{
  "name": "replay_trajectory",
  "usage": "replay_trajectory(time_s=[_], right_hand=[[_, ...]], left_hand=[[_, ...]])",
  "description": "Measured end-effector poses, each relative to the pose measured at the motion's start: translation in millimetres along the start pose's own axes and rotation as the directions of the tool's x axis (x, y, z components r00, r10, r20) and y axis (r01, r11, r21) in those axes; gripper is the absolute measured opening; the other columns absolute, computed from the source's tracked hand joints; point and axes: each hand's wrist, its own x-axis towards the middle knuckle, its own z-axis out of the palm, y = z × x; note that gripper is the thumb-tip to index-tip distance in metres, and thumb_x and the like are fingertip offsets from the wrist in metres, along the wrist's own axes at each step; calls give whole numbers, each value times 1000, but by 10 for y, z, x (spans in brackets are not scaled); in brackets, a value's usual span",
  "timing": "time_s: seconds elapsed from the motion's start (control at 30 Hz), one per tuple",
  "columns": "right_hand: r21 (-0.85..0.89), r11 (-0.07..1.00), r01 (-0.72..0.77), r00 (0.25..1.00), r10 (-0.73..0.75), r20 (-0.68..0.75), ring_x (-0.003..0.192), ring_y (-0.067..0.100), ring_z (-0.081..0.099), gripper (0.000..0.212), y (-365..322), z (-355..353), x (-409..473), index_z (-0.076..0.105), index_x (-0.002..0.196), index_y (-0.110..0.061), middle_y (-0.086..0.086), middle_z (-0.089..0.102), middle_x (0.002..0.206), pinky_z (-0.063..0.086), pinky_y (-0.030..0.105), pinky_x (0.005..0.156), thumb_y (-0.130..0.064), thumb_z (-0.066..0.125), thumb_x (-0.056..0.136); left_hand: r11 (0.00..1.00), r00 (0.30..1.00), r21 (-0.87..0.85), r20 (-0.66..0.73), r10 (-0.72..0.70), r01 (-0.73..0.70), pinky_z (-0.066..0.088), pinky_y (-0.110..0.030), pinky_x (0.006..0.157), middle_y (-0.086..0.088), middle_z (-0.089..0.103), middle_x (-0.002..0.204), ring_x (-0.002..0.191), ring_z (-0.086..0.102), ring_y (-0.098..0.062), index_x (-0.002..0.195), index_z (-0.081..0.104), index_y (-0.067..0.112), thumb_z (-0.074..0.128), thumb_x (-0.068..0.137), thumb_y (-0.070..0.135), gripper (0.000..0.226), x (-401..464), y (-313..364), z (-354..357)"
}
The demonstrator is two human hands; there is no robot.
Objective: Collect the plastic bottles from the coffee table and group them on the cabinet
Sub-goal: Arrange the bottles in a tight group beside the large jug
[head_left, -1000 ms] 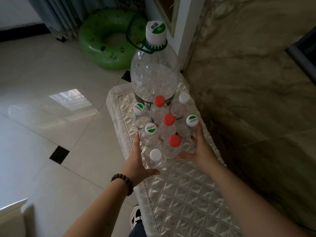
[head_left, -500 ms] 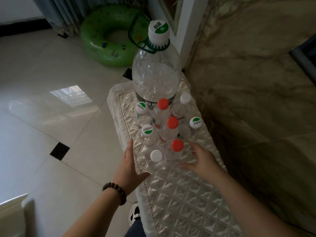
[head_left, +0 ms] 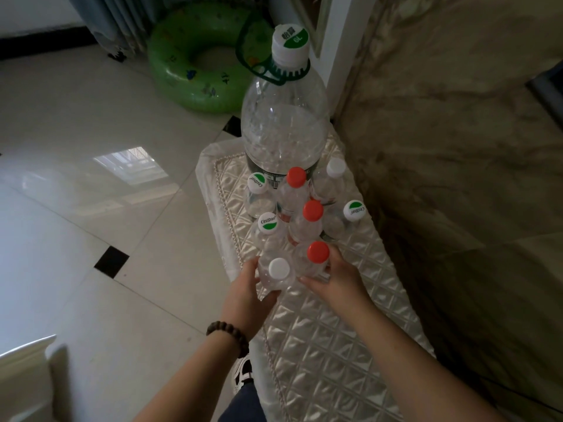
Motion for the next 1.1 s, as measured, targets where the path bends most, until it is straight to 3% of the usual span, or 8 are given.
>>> replay_trajectory(time_s=[0.23, 0.37, 0.5, 0.6, 0.73, 0.8, 0.93, 1.1], right_hand=[[-27, 999, -39, 998, 41, 53, 105, 13, 58, 74, -57, 0, 22, 40, 137, -26, -3, 62, 118, 43, 22, 86, -22, 78, 75], [-282, 958, -54, 998, 61, 17, 109, 22, 60, 47, -153, -222, -97, 50, 129, -29, 2, 65, 117, 49, 35, 91, -14, 60, 86], [-382, 915, 134, 968, -203, -148, 96, 14, 62, 28, -599, -535, -312, 60, 119, -19, 0, 66, 108, 52, 29, 80, -13, 56, 91], [-397, 872, 286, 914, -373, -160, 100, 13, 58, 35, -917, -562, -180, 57, 123, -19, -1, 58, 117, 47, 24, 82, -16, 62, 88], [-429, 871, 239, 963, -268, -9, 113, 19, 55, 46, -1010, -408, 105, 50, 133, -21, 2, 56, 126, 45, 29, 93, -18, 62, 89], [-439, 869, 227, 967, -255, -7, 111, 21, 56, 42, -995, -356, 150, 53, 130, -21, 4, 58, 124, 47, 33, 93, -16, 60, 89], [-437, 865, 246, 957, -287, -29, 107, 23, 57, 37, -983, -301, 170, 56, 126, -20, 6, 60, 119, 48, 35, 91, -16, 59, 89], [-441, 865, 238, 960, -277, -26, 109, 22, 57, 41, -984, -297, 173, 54, 128, -22, 5, 60, 121, 49, 35, 91, -19, 62, 89]], left_hand=[[998, 997, 45, 50, -56, 53, 42, -20, 87, 0, 56, 130, 117, 54, -16, 134, 37, 17, 71, 80, 23, 64, 33, 23, -33], [985, 993, 169, 106, -51, 33, 36, -26, 102, -1, 38, 146, 129, 42, -16, 145, 28, 21, 62, 86, 11, 69, -18, 1, -182], [991, 991, 121, -115, 71, -57, 43, -25, 93, -2, 50, 134, 117, 52, -15, 134, 45, 21, 60, 89, 16, 48, -71, 178, -522], [983, 961, 56, -209, 183, -175, 47, -28, 92, 2, 54, 128, 112, 54, -12, 129, 51, 23, 68, 83, 30, 50, 76, 438, -638], [970, 977, 182, -114, 181, -158, 40, -24, 98, 4, 49, 135, 117, 51, -14, 133, 47, 22, 72, 78, 35, 62, 357, 644, -561], [960, 973, 230, -127, 192, -160, 39, -20, 90, 2, 55, 126, 109, 54, -15, 125, 54, 19, 71, 79, 32, 51, 436, 640, -520], [967, 961, 194, -186, 203, -167, 45, -25, 80, 0, 63, 107, 96, 58, -18, 112, 61, 18, 71, 80, 26, 34, 453, 588, -507], [969, 973, 184, -134, 189, -164, 42, -22, 83, 1, 60, 117, 105, 57, -18, 123, 53, 23, 72, 78, 37, 51, 441, 536, -499]])
